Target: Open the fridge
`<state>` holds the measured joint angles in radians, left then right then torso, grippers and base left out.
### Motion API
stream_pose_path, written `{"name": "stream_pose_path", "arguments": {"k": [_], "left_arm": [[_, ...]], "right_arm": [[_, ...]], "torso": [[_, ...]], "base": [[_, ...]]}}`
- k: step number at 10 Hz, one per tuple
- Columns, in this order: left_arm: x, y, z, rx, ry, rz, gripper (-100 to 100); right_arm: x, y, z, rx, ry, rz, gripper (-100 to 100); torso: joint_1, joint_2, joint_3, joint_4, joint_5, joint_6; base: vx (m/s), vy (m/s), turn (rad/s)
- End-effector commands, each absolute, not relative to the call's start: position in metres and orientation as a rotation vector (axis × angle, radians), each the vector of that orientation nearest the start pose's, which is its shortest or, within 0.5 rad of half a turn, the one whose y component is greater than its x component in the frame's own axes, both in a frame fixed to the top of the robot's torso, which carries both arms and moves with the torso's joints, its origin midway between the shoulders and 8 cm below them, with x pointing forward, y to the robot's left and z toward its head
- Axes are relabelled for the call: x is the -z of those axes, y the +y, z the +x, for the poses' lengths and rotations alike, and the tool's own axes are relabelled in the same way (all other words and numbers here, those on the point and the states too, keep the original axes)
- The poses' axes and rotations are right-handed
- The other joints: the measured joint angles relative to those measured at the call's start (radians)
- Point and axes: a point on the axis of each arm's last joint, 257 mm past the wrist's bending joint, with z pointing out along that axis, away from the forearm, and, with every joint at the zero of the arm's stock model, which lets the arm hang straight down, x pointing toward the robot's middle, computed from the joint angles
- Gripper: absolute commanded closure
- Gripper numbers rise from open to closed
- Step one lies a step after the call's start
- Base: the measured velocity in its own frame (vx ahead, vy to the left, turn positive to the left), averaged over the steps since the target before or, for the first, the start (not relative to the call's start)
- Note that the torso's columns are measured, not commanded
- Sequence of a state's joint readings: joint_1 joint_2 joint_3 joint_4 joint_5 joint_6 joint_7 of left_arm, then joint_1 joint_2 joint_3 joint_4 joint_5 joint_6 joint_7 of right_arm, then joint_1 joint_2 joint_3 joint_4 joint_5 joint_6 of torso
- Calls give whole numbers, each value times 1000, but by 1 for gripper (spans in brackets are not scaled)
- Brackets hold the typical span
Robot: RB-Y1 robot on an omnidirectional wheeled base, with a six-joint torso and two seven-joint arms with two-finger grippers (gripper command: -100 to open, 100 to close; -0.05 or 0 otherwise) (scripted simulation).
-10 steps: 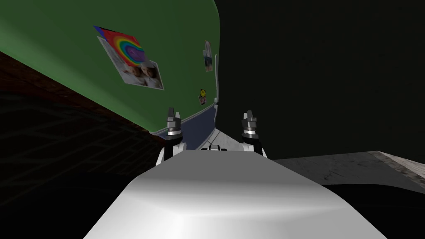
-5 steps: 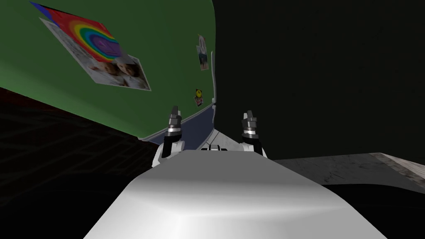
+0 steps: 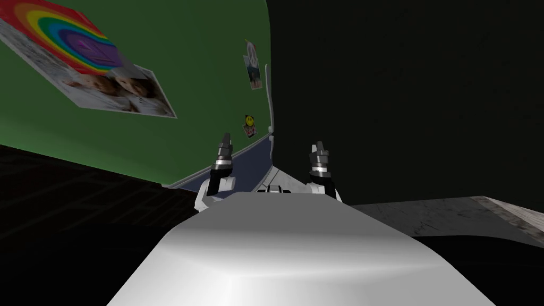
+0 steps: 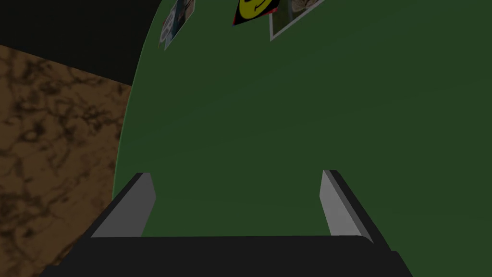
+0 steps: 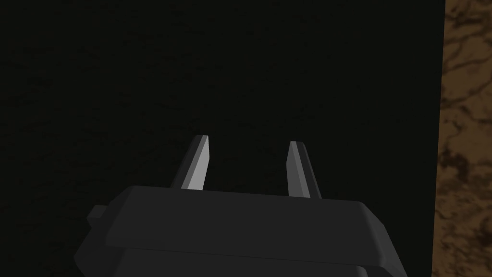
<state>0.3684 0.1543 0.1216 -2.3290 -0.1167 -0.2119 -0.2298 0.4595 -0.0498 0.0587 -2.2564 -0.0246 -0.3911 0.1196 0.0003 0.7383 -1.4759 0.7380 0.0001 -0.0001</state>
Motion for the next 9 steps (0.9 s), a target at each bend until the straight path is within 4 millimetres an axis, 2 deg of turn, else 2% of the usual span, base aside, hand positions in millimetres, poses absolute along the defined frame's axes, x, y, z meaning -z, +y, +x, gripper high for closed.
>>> {"name": "stream_pose_path", "arguments": {"k": [1, 4, 7, 8, 9], "left_arm": [[-41, 300, 394, 830, 901, -459, -100], [-48, 307, 407, 762, 924, -451, -100], [-46, 314, 417, 717, 953, -473, -100], [-52, 318, 422, 685, 957, -469, -100], [-48, 320, 424, 679, 968, -482, -100]], "right_arm": [[-4, -256, 372, -1258, 745, 669, 0], [-4, -256, 372, -1258, 745, 669, 0], [-4, -256, 372, -1258, 745, 669, 0], [-4, -256, 372, -1258, 745, 669, 0], [-4, -256, 372, -1258, 745, 669, 0]], "torso": [[-2, 0, 0, 0, 0, 0], [1, -9, -7, -1, -1, 3], [2, -22, -17, -3, -4, 8], [3, -25, -20, -4, -4, 9], [4, -31, -25, -3, -6, 12]], "base": [[54, -41, -20], [49, -41, -39], [61, -45, -31], [49, -52, -38], [40, -24, -32]]}}
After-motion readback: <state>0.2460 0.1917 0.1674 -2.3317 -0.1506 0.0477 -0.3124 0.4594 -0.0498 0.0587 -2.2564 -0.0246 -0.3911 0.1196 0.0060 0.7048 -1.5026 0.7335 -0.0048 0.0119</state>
